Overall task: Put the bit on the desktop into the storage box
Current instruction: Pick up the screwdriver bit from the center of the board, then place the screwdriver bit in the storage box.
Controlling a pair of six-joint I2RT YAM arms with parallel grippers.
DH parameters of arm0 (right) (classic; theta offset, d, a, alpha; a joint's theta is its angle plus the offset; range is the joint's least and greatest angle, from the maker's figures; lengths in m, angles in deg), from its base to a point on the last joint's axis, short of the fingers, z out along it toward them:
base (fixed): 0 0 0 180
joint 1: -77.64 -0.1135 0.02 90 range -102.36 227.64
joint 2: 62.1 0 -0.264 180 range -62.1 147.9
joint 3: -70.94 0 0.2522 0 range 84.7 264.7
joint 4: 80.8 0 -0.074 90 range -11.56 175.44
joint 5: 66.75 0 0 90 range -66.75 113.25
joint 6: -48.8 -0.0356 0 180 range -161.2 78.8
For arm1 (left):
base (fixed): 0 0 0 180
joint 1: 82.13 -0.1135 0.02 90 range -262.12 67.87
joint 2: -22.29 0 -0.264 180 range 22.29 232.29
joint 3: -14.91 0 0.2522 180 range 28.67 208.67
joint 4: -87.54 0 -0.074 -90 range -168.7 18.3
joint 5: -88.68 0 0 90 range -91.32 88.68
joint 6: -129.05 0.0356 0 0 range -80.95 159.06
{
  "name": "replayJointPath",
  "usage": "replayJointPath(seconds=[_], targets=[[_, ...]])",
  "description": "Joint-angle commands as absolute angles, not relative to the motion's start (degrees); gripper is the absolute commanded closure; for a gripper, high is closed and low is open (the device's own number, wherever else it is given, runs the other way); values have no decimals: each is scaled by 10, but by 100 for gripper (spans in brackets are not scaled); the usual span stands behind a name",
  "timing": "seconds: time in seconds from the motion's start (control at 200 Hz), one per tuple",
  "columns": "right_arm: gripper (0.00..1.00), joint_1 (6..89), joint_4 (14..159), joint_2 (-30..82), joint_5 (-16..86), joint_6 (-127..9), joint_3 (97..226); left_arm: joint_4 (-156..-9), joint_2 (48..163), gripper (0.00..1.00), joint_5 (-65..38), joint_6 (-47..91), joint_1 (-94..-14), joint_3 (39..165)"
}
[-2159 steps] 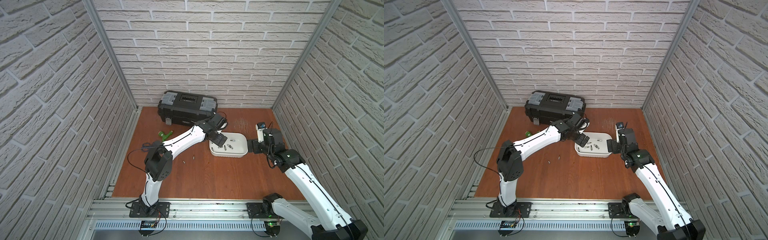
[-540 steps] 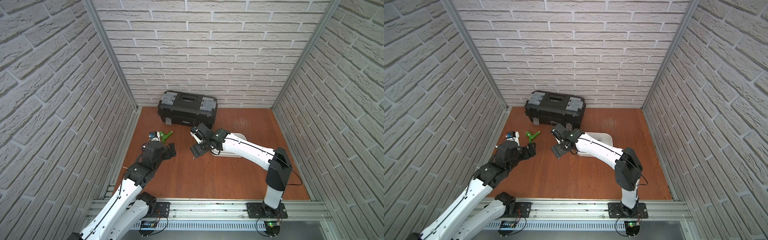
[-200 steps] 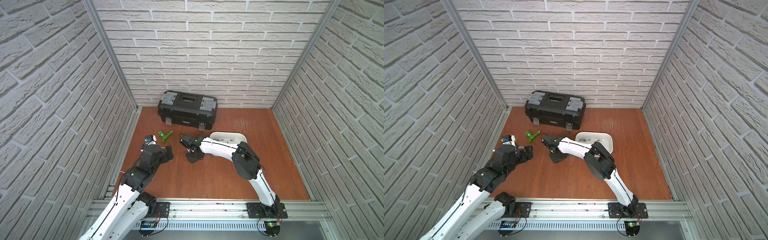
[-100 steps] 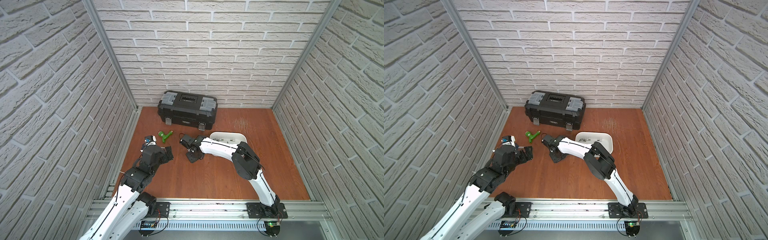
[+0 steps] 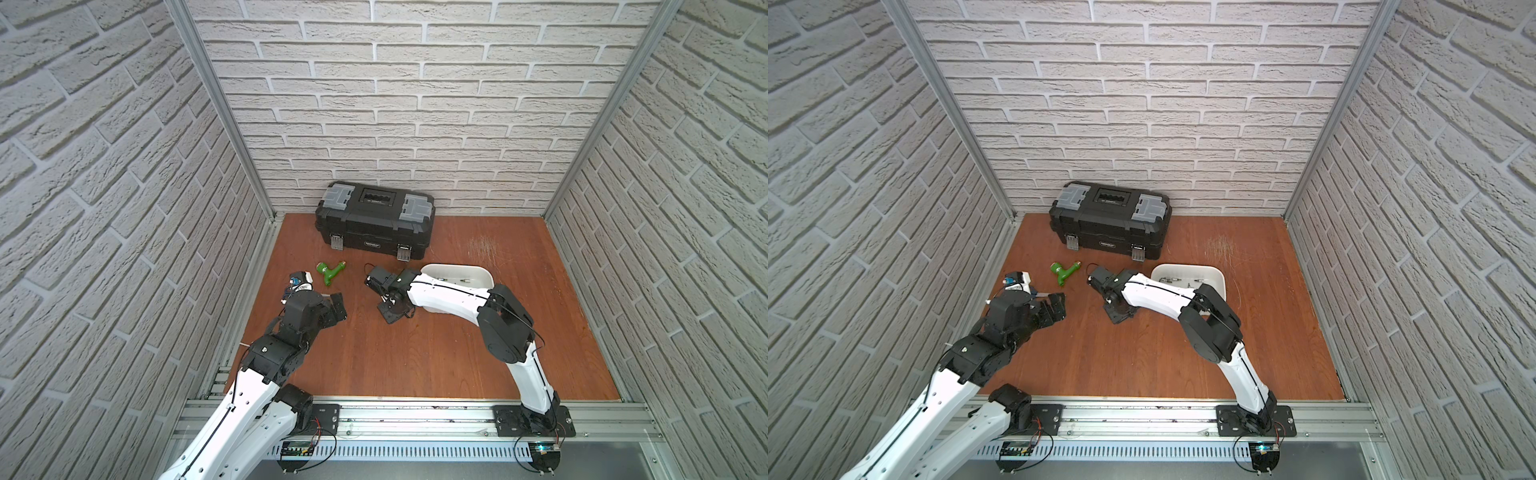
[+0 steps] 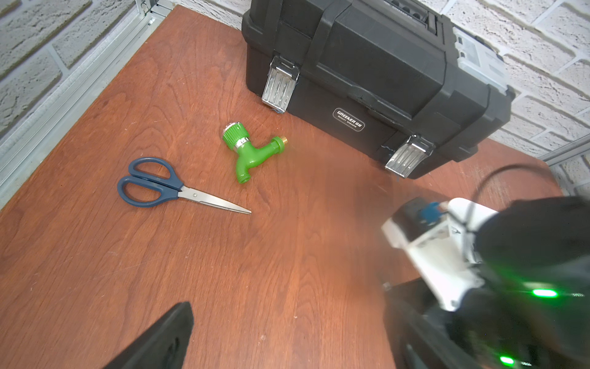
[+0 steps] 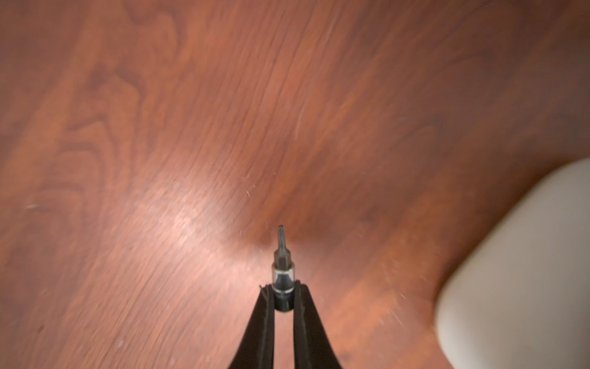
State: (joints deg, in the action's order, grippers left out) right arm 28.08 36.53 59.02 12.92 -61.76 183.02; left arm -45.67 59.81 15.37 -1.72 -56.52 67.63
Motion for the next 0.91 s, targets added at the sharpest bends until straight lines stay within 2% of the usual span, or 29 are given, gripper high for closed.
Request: replayJointPath(seconds=[0.0,0.5,0.9], targets=[[97,300,369,517,117,-606,1818,-470,601,2,159,-18,-569,668],[97,426,359,347,95,-587,1708,-482,617,2,150,-18,-572,669],[97,521,390,332,108,-565,1628,-487,626,2,145,-18,-572,669]])
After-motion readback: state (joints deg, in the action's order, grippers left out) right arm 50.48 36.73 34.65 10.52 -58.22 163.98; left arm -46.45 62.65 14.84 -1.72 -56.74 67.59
